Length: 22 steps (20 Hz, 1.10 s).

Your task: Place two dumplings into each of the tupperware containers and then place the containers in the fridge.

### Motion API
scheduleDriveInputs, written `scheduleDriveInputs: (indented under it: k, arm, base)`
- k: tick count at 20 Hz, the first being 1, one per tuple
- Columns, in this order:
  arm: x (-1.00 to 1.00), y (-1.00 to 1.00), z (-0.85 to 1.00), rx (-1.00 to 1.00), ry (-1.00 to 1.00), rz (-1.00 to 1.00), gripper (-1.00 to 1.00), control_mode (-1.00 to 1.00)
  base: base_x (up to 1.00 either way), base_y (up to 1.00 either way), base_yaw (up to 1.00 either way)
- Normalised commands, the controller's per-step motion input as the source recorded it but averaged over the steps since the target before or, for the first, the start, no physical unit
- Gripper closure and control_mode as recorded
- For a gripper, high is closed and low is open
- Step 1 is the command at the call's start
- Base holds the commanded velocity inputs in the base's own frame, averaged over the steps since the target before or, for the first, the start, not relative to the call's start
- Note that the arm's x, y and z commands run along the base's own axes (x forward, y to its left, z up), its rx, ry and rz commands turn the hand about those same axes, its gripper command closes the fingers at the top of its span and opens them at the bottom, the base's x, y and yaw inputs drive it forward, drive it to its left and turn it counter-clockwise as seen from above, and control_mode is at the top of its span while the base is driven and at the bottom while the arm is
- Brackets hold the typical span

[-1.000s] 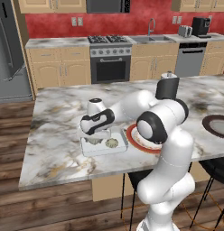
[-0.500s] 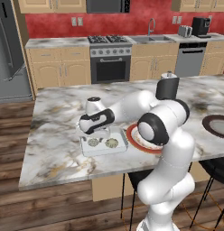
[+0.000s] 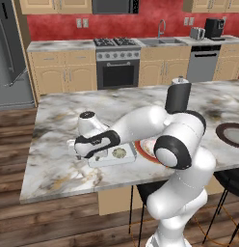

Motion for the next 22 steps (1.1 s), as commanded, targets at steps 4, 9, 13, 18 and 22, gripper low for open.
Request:
scheduleDriveInputs:
  k: [4,9,13,18,22]
  arm:
    - [0.12,0.05,0.0,0.0,-0.03,0.01,-1.0,-1.0]
    - [0.64,0.0,0.0,0.01,0.0,0.1,-1.0,-1.0]
    - [0.54,0.01,0.0,0.0,0.03,0.11,-1.0,-1.0]
    - [0.11,0.15,0.0,0.0,0.05,0.06,-1.0,-1.0]
    - [0.0,0.17,-0.04,0.0,0.09,0.03,-1.0,-1.0]
  base:
    - [0.0,0.0,0.0]
    - [0.0,0.0,0.0]
    - [0.0,0.0,0.0]
    - [0.0,0.0,0.0]
    - [0.0,0.0,0.0]
